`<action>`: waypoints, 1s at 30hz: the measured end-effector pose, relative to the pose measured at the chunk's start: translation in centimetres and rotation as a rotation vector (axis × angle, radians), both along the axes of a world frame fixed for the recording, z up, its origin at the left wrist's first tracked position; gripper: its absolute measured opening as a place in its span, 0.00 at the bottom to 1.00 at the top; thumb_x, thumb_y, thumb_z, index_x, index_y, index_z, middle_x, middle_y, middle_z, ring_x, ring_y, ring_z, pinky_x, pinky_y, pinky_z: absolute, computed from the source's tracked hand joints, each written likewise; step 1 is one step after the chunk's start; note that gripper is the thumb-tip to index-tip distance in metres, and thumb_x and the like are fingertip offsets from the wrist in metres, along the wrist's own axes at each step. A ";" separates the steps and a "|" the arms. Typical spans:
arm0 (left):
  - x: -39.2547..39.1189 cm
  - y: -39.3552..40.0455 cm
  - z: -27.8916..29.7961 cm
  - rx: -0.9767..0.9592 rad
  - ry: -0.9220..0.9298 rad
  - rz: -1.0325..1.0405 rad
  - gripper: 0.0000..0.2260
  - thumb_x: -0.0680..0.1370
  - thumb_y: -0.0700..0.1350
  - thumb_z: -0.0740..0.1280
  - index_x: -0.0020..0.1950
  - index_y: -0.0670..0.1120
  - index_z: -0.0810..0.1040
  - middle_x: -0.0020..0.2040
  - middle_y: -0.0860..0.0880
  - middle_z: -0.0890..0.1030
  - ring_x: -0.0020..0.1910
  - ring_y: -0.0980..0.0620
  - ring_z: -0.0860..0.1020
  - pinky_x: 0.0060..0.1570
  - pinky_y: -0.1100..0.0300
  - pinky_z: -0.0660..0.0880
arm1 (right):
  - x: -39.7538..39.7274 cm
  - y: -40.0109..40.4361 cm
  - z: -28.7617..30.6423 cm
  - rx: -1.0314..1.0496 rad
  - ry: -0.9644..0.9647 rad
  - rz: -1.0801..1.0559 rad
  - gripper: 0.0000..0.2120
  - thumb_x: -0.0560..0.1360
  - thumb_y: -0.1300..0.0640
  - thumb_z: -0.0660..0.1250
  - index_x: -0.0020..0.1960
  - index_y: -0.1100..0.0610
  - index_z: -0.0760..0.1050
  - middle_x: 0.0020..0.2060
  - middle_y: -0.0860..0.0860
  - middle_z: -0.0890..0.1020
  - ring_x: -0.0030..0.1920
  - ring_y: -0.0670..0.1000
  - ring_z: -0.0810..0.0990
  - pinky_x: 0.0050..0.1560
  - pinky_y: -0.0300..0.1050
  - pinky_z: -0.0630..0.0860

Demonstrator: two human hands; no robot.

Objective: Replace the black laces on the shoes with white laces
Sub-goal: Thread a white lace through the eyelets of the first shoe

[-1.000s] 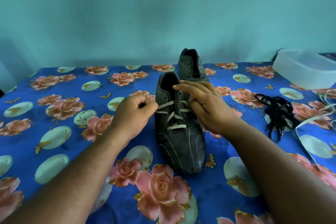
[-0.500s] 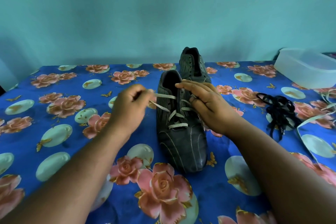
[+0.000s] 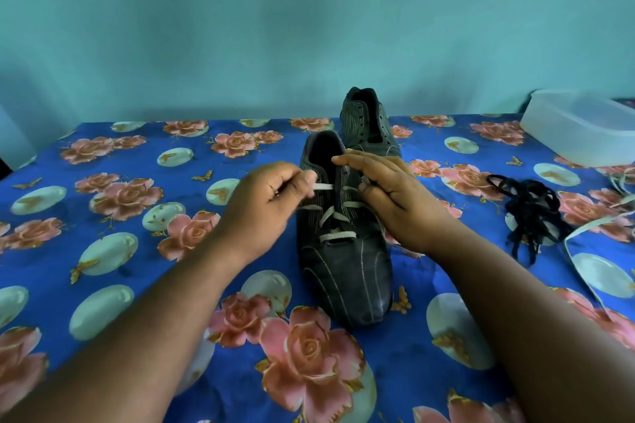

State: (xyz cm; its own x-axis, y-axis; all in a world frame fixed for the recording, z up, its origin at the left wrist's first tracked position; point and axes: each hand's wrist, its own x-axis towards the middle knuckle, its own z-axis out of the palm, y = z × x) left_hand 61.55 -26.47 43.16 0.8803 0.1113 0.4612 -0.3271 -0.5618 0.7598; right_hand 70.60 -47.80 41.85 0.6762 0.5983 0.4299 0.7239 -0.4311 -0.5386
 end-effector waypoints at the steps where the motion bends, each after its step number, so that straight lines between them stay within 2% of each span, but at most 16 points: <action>1: 0.0 0.5 0.2 -0.144 0.048 0.091 0.16 0.83 0.56 0.64 0.43 0.47 0.80 0.38 0.52 0.81 0.29 0.59 0.72 0.34 0.58 0.75 | 0.0 -0.1 0.0 0.000 0.006 0.000 0.23 0.82 0.54 0.57 0.75 0.38 0.68 0.73 0.37 0.71 0.74 0.46 0.66 0.74 0.55 0.65; 3: 0.4 2.4 0.7 -0.452 0.079 0.356 0.15 0.84 0.52 0.62 0.40 0.49 0.76 0.36 0.53 0.77 0.33 0.55 0.71 0.36 0.57 0.72 | 0.0 -0.1 0.0 -0.001 0.006 0.004 0.23 0.82 0.54 0.57 0.75 0.38 0.68 0.72 0.35 0.71 0.73 0.46 0.66 0.74 0.55 0.65; 5: 0.7 4.7 1.0 -0.617 0.092 0.559 0.15 0.84 0.51 0.62 0.38 0.50 0.74 0.36 0.52 0.74 0.36 0.53 0.71 0.39 0.55 0.68 | 0.0 -0.1 0.0 0.001 0.012 0.006 0.23 0.83 0.55 0.57 0.75 0.37 0.68 0.71 0.34 0.70 0.73 0.46 0.65 0.74 0.56 0.65; 6: 0.8 5.4 0.8 -0.584 0.133 0.593 0.14 0.84 0.52 0.62 0.39 0.50 0.75 0.37 0.52 0.75 0.37 0.51 0.72 0.41 0.54 0.68 | -0.1 -0.1 0.1 0.002 0.019 0.006 0.23 0.82 0.54 0.57 0.75 0.37 0.68 0.71 0.33 0.70 0.74 0.46 0.65 0.75 0.55 0.64; 8: 0.8 5.5 0.0 -0.331 0.203 0.558 0.14 0.84 0.58 0.61 0.46 0.51 0.78 0.43 0.54 0.79 0.43 0.51 0.76 0.46 0.53 0.72 | -0.2 0.0 0.1 0.001 0.026 0.005 0.23 0.82 0.54 0.57 0.74 0.37 0.68 0.72 0.34 0.70 0.74 0.45 0.64 0.75 0.54 0.64; 11: 0.3 2.7 0.1 -0.073 0.081 0.257 0.14 0.82 0.65 0.60 0.54 0.58 0.78 0.51 0.62 0.80 0.52 0.64 0.78 0.55 0.58 0.75 | -0.3 0.1 0.1 0.000 0.027 0.009 0.23 0.82 0.54 0.57 0.75 0.38 0.68 0.73 0.36 0.70 0.74 0.45 0.64 0.75 0.54 0.64; 13: 0.1 0.8 0.0 0.100 0.001 0.085 0.15 0.79 0.67 0.61 0.51 0.58 0.79 0.49 0.61 0.82 0.51 0.63 0.79 0.52 0.58 0.77 | -0.2 0.0 0.0 0.006 0.025 0.009 0.23 0.82 0.54 0.57 0.75 0.38 0.68 0.73 0.38 0.71 0.74 0.45 0.65 0.75 0.55 0.64; 15: 0.3 0.1 -0.6 0.264 -0.064 0.073 0.17 0.79 0.64 0.62 0.50 0.53 0.80 0.44 0.58 0.81 0.46 0.57 0.80 0.46 0.54 0.78 | 0.0 -0.1 0.0 0.004 0.018 0.011 0.23 0.82 0.54 0.57 0.75 0.38 0.68 0.73 0.38 0.71 0.74 0.46 0.65 0.74 0.56 0.65; 16: 0.3 0.0 -0.7 0.276 -0.080 0.076 0.14 0.80 0.61 0.64 0.50 0.52 0.80 0.42 0.57 0.81 0.44 0.56 0.79 0.45 0.53 0.78 | 0.0 -0.2 0.0 0.003 0.019 0.011 0.23 0.82 0.54 0.57 0.75 0.38 0.68 0.73 0.37 0.71 0.74 0.46 0.65 0.74 0.56 0.65; 18: 0.3 0.2 -0.4 0.080 -0.051 0.065 0.06 0.83 0.51 0.66 0.48 0.52 0.80 0.41 0.54 0.82 0.43 0.56 0.80 0.46 0.56 0.78 | 0.1 -0.2 -0.1 0.006 0.019 0.011 0.23 0.82 0.54 0.57 0.74 0.37 0.67 0.73 0.37 0.71 0.74 0.46 0.65 0.74 0.56 0.65; 20: 0.3 1.3 0.6 -0.276 -0.068 0.138 0.08 0.84 0.44 0.64 0.45 0.51 0.78 0.39 0.52 0.80 0.38 0.57 0.78 0.42 0.64 0.76 | 0.2 -0.2 -0.2 0.005 0.020 0.008 0.23 0.82 0.54 0.57 0.74 0.36 0.67 0.73 0.36 0.71 0.74 0.46 0.65 0.74 0.57 0.65; 23: 0.0 4.1 2.4 -0.698 -0.209 0.443 0.10 0.82 0.43 0.61 0.41 0.52 0.74 0.36 0.54 0.76 0.34 0.55 0.73 0.36 0.62 0.70 | 0.1 -0.1 -0.1 0.002 0.027 0.006 0.23 0.82 0.53 0.57 0.74 0.35 0.67 0.73 0.35 0.70 0.74 0.46 0.65 0.74 0.58 0.65; 25: -0.2 5.3 2.7 -0.841 -0.196 0.617 0.08 0.81 0.45 0.60 0.42 0.52 0.73 0.36 0.55 0.77 0.33 0.56 0.73 0.36 0.60 0.68 | 0.0 -0.1 -0.1 0.002 0.029 0.010 0.23 0.82 0.52 0.57 0.74 0.36 0.67 0.73 0.35 0.70 0.74 0.46 0.65 0.74 0.57 0.65; 27: 0.4 5.7 1.9 -0.738 -0.109 0.669 0.07 0.82 0.48 0.60 0.46 0.52 0.75 0.43 0.55 0.78 0.40 0.55 0.76 0.39 0.59 0.69 | -0.1 0.0 -0.1 0.006 0.034 0.009 0.22 0.82 0.52 0.57 0.74 0.36 0.67 0.73 0.35 0.70 0.74 0.45 0.65 0.74 0.57 0.64; 28: 0.7 5.6 1.2 -0.565 -0.049 0.649 0.07 0.83 0.53 0.61 0.52 0.52 0.76 0.50 0.54 0.79 0.48 0.54 0.78 0.45 0.58 0.72 | -0.1 0.0 -0.1 0.008 0.035 0.005 0.22 0.82 0.51 0.57 0.74 0.36 0.67 0.73 0.35 0.70 0.74 0.45 0.65 0.74 0.57 0.64; 30: 0.8 5.0 0.0 -0.062 0.016 0.542 0.21 0.81 0.64 0.60 0.69 0.53 0.73 0.66 0.53 0.77 0.65 0.51 0.75 0.62 0.52 0.71 | -0.2 0.0 0.0 0.010 0.037 -0.001 0.22 0.82 0.51 0.57 0.74 0.36 0.68 0.73 0.36 0.70 0.74 0.45 0.65 0.74 0.58 0.64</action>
